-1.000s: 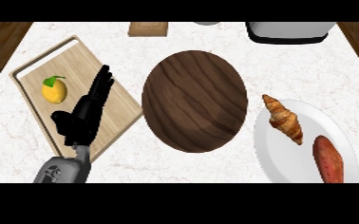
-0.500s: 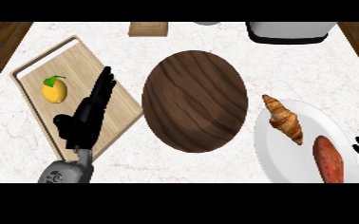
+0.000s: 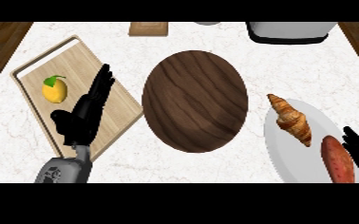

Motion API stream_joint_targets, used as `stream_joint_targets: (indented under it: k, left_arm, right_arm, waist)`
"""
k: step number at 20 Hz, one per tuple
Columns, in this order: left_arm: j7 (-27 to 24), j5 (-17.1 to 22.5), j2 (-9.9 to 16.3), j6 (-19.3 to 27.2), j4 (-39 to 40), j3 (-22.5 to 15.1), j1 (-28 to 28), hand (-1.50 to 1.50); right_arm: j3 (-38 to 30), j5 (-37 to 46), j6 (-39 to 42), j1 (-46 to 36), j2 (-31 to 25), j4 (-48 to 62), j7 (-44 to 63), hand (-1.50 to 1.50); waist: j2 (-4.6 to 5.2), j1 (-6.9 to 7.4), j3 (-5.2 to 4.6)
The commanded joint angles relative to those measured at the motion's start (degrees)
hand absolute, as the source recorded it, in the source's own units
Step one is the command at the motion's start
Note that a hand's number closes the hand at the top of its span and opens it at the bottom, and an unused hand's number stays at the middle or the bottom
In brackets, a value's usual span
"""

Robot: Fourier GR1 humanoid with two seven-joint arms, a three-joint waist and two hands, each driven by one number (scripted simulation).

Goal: Pick the sweet potato from the plate and place it in the bowl

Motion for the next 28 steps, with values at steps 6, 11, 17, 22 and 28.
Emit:
stream_joint_targets:
  k: [6,11,17,22,28]
  left_arm:
    - [3.82,-0.68,-0.65,-0.65,-3.09,0.45,-0.03,0.0]
    - [-1.6,-0.84,-0.55,-2.15,1.11,1.5,0.48,0.0]
    - [-3.67,-3.54,-3.05,-0.22,2.96,0.38,0.96,0.0]
    - [-1.39,-1.93,-1.95,-2.2,2.72,0.44,-0.47,0.0]
    - [0.26,-1.24,-1.95,-3.04,2.24,0.25,-2.58,0.0]
  right_arm:
    - [5.69,7.12,2.43,0.15,0.24,0.12,-6.28,1.5]
    - [7.14,12.07,1.21,0.81,-0.81,4.41,-16.55,1.5]
    - [7.51,8.56,3.38,0.63,2.61,-4.03,-8.01,1.5]
    - [30.27,19.37,-10.52,-2.1,15.03,-9.94,-3.55,1.5]
    - [48.01,22.64,-25.05,-8.84,15.31,-12.8,1.72,1.5]
  waist:
    - [-0.08,0.0,0.0]
    - [-0.02,-0.05,0.01]
    - [-0.03,-0.16,-0.02]
    - [-0.01,1.97,-0.27]
    - [-0.44,3.52,-0.19]
